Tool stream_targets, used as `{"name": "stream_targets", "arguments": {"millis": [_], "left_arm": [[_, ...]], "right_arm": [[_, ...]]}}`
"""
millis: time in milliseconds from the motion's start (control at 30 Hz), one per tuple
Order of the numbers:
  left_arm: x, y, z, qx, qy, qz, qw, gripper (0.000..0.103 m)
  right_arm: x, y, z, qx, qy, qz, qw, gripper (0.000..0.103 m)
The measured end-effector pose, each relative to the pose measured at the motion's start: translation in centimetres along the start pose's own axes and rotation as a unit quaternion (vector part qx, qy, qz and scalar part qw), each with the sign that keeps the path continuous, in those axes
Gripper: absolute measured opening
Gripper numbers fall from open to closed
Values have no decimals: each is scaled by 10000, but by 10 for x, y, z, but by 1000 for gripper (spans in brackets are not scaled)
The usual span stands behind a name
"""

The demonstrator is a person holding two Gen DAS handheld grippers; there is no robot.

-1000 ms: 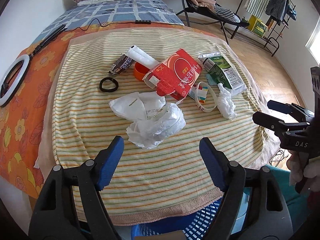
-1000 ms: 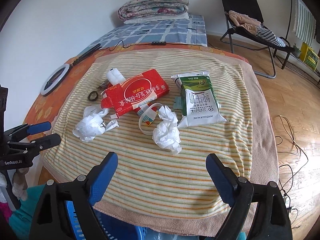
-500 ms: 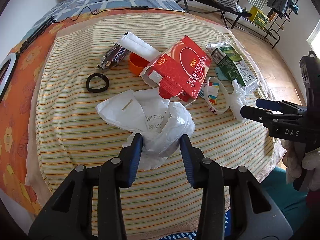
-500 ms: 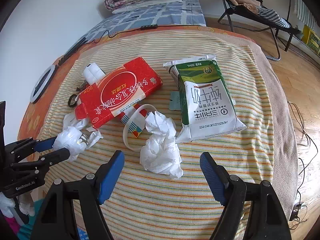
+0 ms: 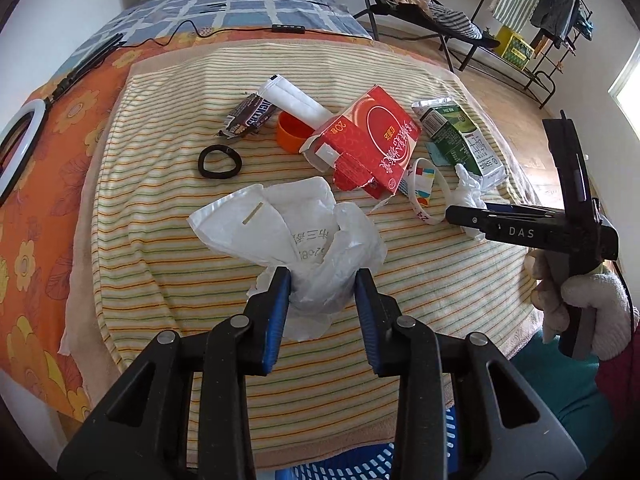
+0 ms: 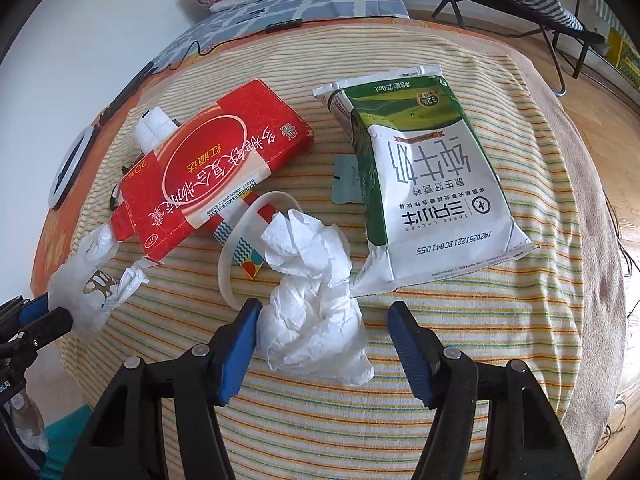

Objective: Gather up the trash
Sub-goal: 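Grasp the white plastic bag with the left tool while the right tool grasps crumpled tissue, then carry bag and tissue over the blue basket while both tools open to drop them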

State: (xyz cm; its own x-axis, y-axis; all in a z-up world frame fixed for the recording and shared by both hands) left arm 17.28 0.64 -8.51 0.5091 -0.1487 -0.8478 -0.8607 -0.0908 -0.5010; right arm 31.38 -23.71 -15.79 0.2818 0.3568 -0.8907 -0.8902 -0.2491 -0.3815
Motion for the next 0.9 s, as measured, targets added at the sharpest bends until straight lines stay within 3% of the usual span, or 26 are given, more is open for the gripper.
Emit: {"name": "stream_targets", "arguments": {"millis": [33,67,100,133,333,567,900], "left_arm": [[-1,1,1,-4,-2,-4,10000,33],[-2,3,1,-7,0,-3,10000,33],[-4,4,1,-8,2,-8,10000,33],[-5,5,2,-5,3,-17,10000,33],[-25,13,2,-28,41,-152,9999,33],[-54,27,-4,50,149,-307,9994,33],[-105,58,-35,211,526,-520,9970,33]], "right_arm": [[0,0,-1,22,-28,-39,10000,62],[-1,0,0,20,-57,-61,10000,54],[-3,-1,1,24,-140,-58,9999,37],[-4,-1,2,60,-246,-60,9997,33],[-19,5,9,172,-477,-163,9986,31],[-69,14,28,-86,-478,-578,9971,31],[-157,73,42,-145,-669,-1056,9921,31]]}}
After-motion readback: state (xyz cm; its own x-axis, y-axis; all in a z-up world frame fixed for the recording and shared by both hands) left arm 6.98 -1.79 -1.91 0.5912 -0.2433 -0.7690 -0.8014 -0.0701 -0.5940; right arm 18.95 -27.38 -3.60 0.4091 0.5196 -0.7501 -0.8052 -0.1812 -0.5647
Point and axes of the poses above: each gripper's, at about its wrist camera, not at the fingertips, and x roughly the way its jaws point, z to its left, y to its underside, the point moved 4 cm from there along x, roughly the way its jaws point, and after that the axes turned 3 degrees about -z, right-handed, at the moved point
